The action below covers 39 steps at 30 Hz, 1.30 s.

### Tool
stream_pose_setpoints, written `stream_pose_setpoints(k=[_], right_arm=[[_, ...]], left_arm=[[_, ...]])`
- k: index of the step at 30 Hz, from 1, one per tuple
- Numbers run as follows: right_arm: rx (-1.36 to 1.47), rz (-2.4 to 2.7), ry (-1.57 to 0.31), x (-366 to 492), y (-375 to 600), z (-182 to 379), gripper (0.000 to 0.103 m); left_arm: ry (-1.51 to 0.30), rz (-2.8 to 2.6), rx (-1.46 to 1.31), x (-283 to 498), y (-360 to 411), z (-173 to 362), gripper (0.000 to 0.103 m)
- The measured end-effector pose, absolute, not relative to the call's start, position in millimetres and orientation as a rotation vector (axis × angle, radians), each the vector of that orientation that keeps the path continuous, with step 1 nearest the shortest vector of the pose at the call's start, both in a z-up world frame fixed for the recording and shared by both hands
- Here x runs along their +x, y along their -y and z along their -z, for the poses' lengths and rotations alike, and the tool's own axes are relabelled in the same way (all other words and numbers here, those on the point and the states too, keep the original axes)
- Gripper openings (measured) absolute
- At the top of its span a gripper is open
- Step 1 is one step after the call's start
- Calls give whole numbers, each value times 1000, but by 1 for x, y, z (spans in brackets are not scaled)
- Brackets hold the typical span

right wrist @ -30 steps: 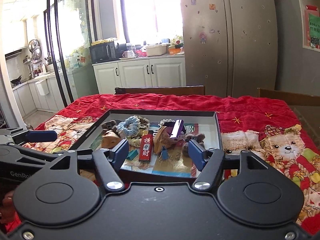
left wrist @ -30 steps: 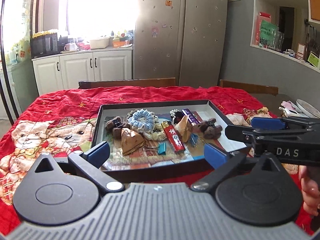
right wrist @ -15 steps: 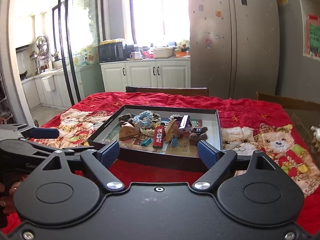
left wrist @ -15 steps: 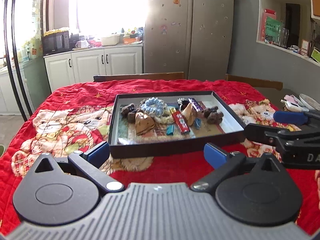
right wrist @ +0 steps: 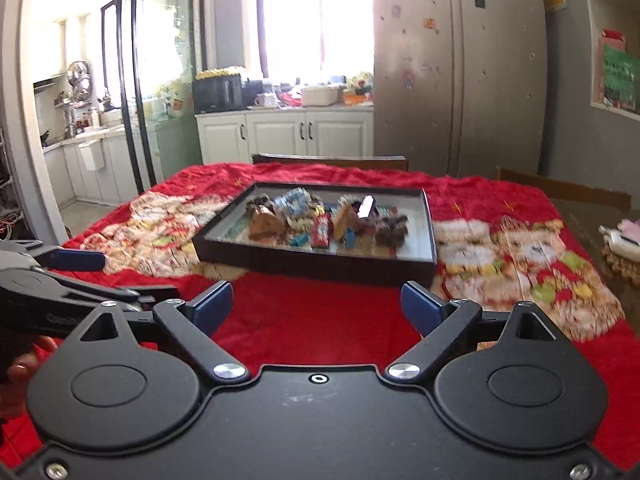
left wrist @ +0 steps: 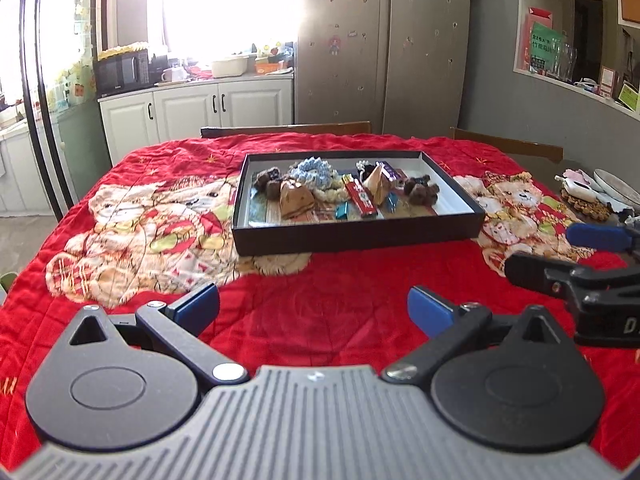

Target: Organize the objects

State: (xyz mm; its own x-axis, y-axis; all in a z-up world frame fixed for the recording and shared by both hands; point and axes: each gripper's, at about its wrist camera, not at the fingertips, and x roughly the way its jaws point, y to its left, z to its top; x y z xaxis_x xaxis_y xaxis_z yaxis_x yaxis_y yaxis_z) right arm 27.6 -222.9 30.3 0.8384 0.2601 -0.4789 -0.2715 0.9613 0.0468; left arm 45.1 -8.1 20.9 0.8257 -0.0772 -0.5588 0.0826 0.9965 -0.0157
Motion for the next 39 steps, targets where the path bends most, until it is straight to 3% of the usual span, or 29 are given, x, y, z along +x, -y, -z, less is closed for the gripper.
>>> stream_pose_setpoints(k=[39], right_arm=[[34, -232, -603, 8, 235, 11, 96]], left_arm=[[-611, 80, -15, 22, 20, -4, 103]])
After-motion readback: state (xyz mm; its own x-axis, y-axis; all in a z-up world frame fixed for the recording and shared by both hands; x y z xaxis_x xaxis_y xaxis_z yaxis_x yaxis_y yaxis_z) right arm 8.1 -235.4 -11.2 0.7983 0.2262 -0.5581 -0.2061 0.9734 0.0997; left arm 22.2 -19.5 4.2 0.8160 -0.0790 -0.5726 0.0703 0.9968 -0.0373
